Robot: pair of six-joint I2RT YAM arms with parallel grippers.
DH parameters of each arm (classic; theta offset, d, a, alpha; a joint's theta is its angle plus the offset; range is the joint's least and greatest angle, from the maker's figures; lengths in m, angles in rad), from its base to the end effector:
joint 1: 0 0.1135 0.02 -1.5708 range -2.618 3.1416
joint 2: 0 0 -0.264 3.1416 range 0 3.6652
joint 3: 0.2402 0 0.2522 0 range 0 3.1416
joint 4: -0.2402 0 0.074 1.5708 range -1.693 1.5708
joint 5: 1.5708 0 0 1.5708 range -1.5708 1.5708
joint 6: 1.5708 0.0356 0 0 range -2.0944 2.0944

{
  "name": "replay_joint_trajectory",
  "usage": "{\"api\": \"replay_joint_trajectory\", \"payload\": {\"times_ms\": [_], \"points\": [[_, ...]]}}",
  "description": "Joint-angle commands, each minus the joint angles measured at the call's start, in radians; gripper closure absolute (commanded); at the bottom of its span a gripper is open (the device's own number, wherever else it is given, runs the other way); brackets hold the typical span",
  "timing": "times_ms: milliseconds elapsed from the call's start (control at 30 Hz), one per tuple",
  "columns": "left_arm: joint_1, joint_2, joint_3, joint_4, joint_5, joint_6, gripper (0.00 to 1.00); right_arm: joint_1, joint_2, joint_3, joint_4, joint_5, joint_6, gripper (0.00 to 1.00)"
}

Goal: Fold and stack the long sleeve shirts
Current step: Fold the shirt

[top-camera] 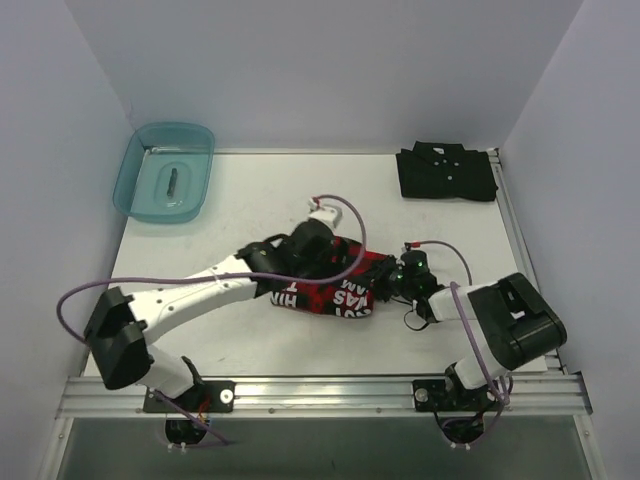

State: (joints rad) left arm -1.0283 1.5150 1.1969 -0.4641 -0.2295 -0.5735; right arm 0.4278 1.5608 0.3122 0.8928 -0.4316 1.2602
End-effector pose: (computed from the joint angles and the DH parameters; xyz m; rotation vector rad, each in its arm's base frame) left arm 0.1793 -0.2817 0.2809 0.4264 2.3499 -0.5213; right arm 0.2227 0.1179 0.1271 0.5818 2.1439 1.4608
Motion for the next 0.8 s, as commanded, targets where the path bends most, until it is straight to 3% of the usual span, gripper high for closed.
{"api": "replay_joint_trajectory", "payload": {"times_ms": [0, 33, 200, 233, 367, 400, 433, 500, 533, 633, 767], "points": [[0.149, -0.181, 0.044, -0.102, 0.053, 0.069, 0.18, -0.075, -0.129, 0.108, -0.288, -0.093, -0.181, 1.0], [0.257, -0.208, 0.029, -0.114, 0.062, 0.087, 0.18, -0.087, -0.152, 0.137, -0.466, -0.098, -0.277, 1.0], [0.577, -0.352, -0.126, -0.137, 0.142, 0.216, 0.15, -0.222, -0.252, 0.409, -0.967, -0.105, -0.58, 1.0], [0.661, -0.363, -0.15, -0.133, 0.148, 0.227, 0.15, -0.242, -0.257, 0.471, -1.143, -0.095, -0.644, 1.0], [0.819, -0.397, -0.299, -0.062, 0.229, 0.25, 0.15, -0.306, -0.239, 0.779, -1.555, 0.042, -0.899, 1.0], [0.844, -0.398, -0.322, -0.036, 0.266, 0.248, 0.15, -0.323, -0.223, 0.936, -1.639, 0.075, -0.988, 1.0], [0.865, -0.395, -0.336, -0.036, 0.294, 0.248, 0.15, -0.34, -0.203, 1.009, -1.799, 0.187, -1.022, 1.0], [0.887, -0.391, -0.327, -0.044, 0.311, 0.254, 0.15, -0.348, -0.145, 1.172, -1.941, 0.32, -1.091, 1.0], [0.889, -0.394, -0.324, -0.045, 0.297, 0.258, 0.15, -0.348, -0.122, 1.325, -2.061, 0.465, -1.101, 1.0], [0.899, -0.401, -0.327, -0.044, 0.297, 0.259, 0.15, -0.314, -0.022, 1.558, -2.233, 0.641, -1.121, 1.0], [0.906, -0.409, -0.333, -0.044, 0.321, 0.256, 0.15, -0.201, 0.145, 1.607, -2.346, 1.017, -1.113, 1.0]]}}
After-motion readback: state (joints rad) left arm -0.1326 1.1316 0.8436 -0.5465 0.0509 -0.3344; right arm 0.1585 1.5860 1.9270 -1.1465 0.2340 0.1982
